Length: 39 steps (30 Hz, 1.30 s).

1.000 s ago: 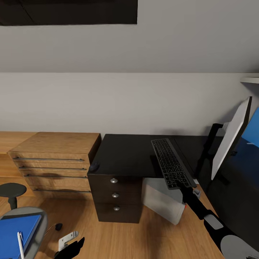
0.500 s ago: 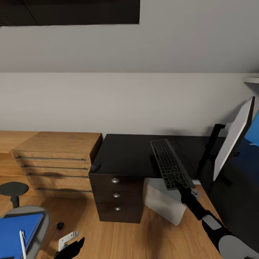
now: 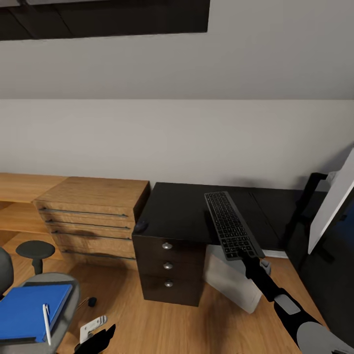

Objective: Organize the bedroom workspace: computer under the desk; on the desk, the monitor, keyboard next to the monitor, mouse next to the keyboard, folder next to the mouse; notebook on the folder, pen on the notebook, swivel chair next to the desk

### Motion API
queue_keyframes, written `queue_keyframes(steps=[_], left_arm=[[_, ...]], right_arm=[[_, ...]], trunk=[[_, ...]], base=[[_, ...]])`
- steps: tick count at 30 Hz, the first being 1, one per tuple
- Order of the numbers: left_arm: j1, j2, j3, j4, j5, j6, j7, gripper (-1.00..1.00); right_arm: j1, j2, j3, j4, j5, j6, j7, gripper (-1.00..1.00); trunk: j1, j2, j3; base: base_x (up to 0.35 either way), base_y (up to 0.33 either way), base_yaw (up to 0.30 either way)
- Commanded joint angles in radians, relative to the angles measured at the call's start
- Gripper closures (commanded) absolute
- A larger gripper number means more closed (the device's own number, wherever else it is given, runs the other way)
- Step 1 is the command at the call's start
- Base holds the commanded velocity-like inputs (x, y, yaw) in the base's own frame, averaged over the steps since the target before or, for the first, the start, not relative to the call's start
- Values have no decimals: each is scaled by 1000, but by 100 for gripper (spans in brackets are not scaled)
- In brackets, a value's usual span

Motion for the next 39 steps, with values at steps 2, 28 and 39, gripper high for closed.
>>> queue_keyframes(steps=[2,28,39], left_arm=[[0,1,-6,1,10,-4,-2,-100],[0,1,-6,1,11,-3,-2,-100],[-1,1,-6,1,11,-3,-4,-100]], right_arm=[[-1,-1,0,1,-9,11,4,100],[-1,-2,0,1,-6,11,1,100],[0,-1,1,50,-7,8,6,100]], trunk=[[0,0,-1],[0,0,-1],[0,0,-1]], base=[[0,0,-137],[74,0,-104],[13,0,0]])
